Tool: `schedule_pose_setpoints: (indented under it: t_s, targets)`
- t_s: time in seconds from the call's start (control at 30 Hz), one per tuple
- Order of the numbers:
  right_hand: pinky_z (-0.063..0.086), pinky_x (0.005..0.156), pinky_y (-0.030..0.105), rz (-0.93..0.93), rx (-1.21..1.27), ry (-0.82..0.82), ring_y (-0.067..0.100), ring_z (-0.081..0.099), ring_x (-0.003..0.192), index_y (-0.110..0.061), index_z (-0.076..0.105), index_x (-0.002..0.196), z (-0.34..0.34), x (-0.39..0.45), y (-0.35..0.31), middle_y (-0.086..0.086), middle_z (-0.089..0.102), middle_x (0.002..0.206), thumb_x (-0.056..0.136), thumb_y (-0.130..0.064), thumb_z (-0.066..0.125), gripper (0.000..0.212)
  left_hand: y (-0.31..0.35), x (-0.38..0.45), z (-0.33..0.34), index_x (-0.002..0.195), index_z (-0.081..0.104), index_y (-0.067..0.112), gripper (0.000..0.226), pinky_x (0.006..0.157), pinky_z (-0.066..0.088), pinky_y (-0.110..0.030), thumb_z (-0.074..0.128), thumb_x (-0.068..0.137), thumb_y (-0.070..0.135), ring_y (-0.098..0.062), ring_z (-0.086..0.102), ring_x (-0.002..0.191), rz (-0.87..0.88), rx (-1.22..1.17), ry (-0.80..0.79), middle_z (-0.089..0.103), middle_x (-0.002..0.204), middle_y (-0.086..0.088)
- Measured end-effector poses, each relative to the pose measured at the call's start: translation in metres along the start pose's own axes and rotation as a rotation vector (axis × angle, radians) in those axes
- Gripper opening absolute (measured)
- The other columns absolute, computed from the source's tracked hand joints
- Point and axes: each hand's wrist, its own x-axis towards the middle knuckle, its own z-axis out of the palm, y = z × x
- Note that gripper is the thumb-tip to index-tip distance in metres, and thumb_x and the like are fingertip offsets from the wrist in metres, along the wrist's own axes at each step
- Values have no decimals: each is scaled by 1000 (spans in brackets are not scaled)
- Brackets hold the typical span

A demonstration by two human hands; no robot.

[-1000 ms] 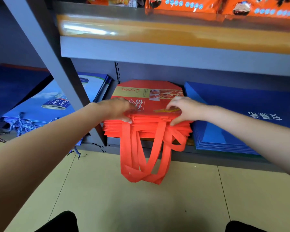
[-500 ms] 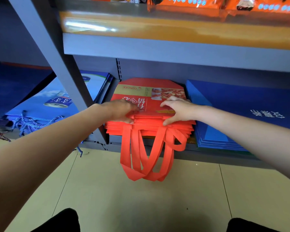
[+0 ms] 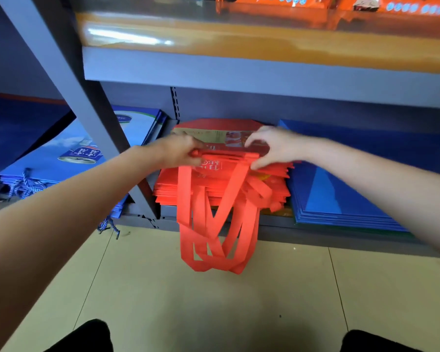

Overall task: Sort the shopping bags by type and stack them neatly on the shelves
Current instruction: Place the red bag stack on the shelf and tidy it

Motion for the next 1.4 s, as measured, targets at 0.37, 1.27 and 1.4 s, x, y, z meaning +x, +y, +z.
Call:
schedule_pose_setpoints:
  t_s: [0.37,1.27,1.4]
  targets:
    - [44,77,34,9,-57,278,26,57,97,-15,64,96,-9,3,-10,5,64,95,83,-45,65,33,1,4,-27,118,60,13,35,80,46,-35,55,92,36,-32,60,100,-48,-9,245,67,101,-14]
    - [15,110,42,-62,-381,221,22,39,120,-18,56,122,15,-15,-2,1,56,122,84,-51,56,50,-1,-16,18,142,34,25,69,107,27,-37,44,85,63,-23,35,133,-111,283,56,44,142,-1]
    - [18,109,43,-30,-301,251,21,39,119,-19,56,123,2,-11,-5,0,54,125,83,-52,59,52,9,-9,15,139,39,22,52,105,27,-36,42,93,49,-24,38,130,-146,326,181,47,138,-2]
